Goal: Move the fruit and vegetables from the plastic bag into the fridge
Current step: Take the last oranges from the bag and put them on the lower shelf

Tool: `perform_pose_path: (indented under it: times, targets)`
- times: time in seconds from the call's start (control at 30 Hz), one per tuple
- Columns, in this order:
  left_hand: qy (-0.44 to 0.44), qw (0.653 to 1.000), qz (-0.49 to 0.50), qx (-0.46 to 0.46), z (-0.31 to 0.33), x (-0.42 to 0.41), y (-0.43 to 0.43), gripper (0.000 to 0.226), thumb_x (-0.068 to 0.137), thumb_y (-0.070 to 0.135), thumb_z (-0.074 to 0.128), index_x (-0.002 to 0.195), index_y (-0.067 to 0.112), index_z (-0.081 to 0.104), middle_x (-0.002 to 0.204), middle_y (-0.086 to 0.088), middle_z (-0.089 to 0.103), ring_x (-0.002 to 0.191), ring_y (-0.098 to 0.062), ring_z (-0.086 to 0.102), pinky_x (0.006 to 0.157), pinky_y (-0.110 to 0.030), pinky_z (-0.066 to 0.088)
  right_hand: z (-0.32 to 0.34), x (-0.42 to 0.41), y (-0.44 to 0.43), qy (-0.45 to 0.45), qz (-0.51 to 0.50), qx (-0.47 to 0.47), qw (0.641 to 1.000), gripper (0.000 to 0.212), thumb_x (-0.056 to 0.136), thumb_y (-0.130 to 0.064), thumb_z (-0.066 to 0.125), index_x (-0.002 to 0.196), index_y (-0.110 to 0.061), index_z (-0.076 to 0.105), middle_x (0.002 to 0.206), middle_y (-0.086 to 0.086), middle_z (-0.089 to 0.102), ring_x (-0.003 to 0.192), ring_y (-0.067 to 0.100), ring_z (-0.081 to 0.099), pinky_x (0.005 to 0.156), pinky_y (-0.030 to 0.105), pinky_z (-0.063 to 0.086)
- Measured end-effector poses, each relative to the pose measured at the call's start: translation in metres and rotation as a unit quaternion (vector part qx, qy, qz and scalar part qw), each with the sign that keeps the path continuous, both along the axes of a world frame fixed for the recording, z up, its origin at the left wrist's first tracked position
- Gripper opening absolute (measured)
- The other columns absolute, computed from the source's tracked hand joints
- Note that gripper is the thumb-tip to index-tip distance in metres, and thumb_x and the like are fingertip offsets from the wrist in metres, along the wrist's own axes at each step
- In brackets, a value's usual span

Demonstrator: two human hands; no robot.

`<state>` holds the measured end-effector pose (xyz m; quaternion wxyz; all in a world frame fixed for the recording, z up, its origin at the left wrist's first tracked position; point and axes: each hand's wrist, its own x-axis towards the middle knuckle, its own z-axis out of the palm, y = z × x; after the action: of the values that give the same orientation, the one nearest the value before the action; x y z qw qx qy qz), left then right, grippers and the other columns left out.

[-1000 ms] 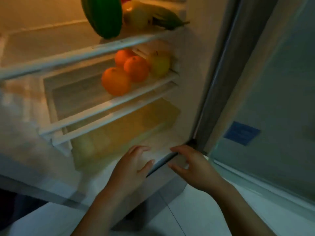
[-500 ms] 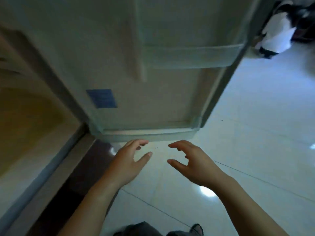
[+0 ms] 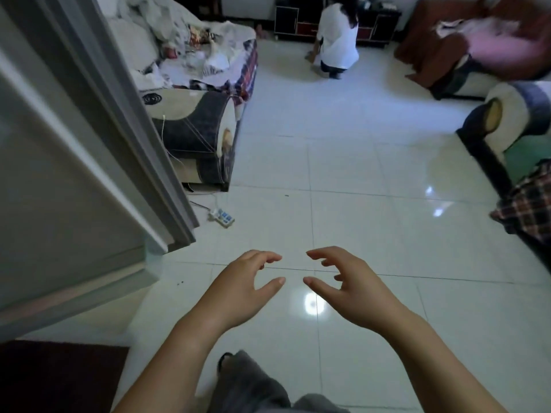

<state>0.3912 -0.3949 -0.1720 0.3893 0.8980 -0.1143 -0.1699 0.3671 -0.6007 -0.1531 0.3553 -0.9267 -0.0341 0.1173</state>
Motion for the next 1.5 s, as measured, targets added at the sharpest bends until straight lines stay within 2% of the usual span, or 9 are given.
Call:
perform_pose_path:
  times: [0.23,0.43,0.6,0.73,1.0,1.1,1.23,1.4,1.5]
  targets:
    - [-0.002,0.998,0.058,0.015,-0.022,0.088,-0.002,0.038,0.088,0.044,0.055,0.125,0.039,0.046,0.117,0.028,0.042,0.109,0.006,0.044,0.086,-0.014,0.034,-0.007,0.11,-0.006,0.026,0.069,0.004,0.997,0.04,0.083,-0.052,0.056,0.121,-0.041,0.049,0.118,-0.03,0.046,0.109,-0.004,0.048,0.092,0.022,0.046]
    - [-0.004,0.997,0.072,0.03,-0.015,0.184,-0.024,0.038,0.088,0.044,0.053,0.125,0.035,0.046,0.128,0.02,0.044,0.106,0.004,0.044,0.088,-0.015,0.036,0.013,0.222,-0.031,0.011,0.099,-0.039,0.994,0.038,0.085,-0.05,0.055,0.122,-0.039,0.049,0.12,-0.027,0.046,0.11,-0.003,0.046,0.095,0.024,0.043]
    - [-0.012,0.992,0.101,0.081,-0.004,0.259,-0.026,0.041,0.089,0.045,0.05,0.129,0.033,0.044,0.135,0.018,0.04,0.119,-0.003,0.044,0.095,-0.023,0.04,0.007,0.305,-0.033,-0.002,0.102,-0.033,0.994,0.038,0.087,-0.047,0.055,0.123,-0.036,0.049,0.121,-0.025,0.047,0.108,-0.003,0.047,0.093,0.022,0.044]
    - [0.034,0.981,0.17,0.09,-0.01,0.293,-0.007,0.043,0.088,0.047,0.05,0.128,0.034,0.043,0.138,0.017,0.039,0.12,-0.004,0.044,0.1,-0.029,0.04,-0.016,0.366,-0.006,0.031,0.209,-0.018,0.977,0.039,0.086,-0.049,0.055,0.122,-0.038,0.048,0.124,-0.024,0.048,0.108,-0.004,0.047,0.093,0.019,0.043]
    - [0.115,0.895,0.412,0.123,-0.019,0.348,0.038,0.048,0.088,0.045,0.052,0.131,0.028,0.043,0.137,0.011,0.04,0.12,-0.007,0.045,0.099,-0.024,0.037,-0.033,0.534,0.081,0.007,0.485,0.001,0.874,0.043,0.087,-0.049,0.054,0.126,-0.034,0.047,0.125,-0.019,0.047,0.103,0.0,0.048,0.085,0.015,0.039]
    - [0.104,0.85,0.505,0.107,-0.018,0.376,0.047,0.049,0.087,0.044,0.054,0.131,0.027,0.043,0.136,0.005,0.043,0.12,-0.01,0.045,0.1,-0.027,0.037,-0.032,0.585,0.102,0.005,0.536,0.011,0.844,0.04,0.086,-0.047,0.055,0.124,-0.033,0.049,0.123,-0.02,0.046,0.107,-0.001,0.047,0.084,0.008,0.035]
    - [0.093,0.798,0.586,0.101,-0.013,0.412,0.056,0.056,0.087,0.045,0.054,0.136,0.025,0.037,0.14,0.001,0.038,0.125,-0.017,0.04,0.104,-0.031,0.035,-0.029,0.624,0.143,0.002,0.548,0.062,0.834,0.037,0.085,-0.041,0.061,0.12,-0.031,0.052,0.121,-0.017,0.045,0.108,-0.001,0.045,0.08,0.002,0.03]
    - [0.076,0.779,0.617,0.078,-0.012,0.458,0.085,0.059,0.088,0.046,0.053,0.139,0.025,0.033,0.144,0.004,0.033,0.125,-0.015,0.04,0.104,-0.032,0.037,-0.024,0.649,0.212,-0.016,0.62,0.067,0.781,0.042,0.086,-0.04,0.061,0.125,-0.028,0.051,0.124,-0.016,0.04,0.106,-0.005,0.04,0.081,-0.006,0.024]
    - [0.086,0.777,0.619,0.07,-0.023,0.473,0.115,0.059,0.088,0.046,0.053,0.139,0.024,0.032,0.144,0.003,0.034,0.125,-0.015,0.039,0.104,-0.031,0.036,-0.032,0.665,0.248,-0.01,0.637,0.056,0.768,0.042,0.086,-0.039,0.061,0.124,-0.028,0.051,0.125,-0.016,0.041,0.106,-0.005,0.04,0.08,-0.008,0.023]
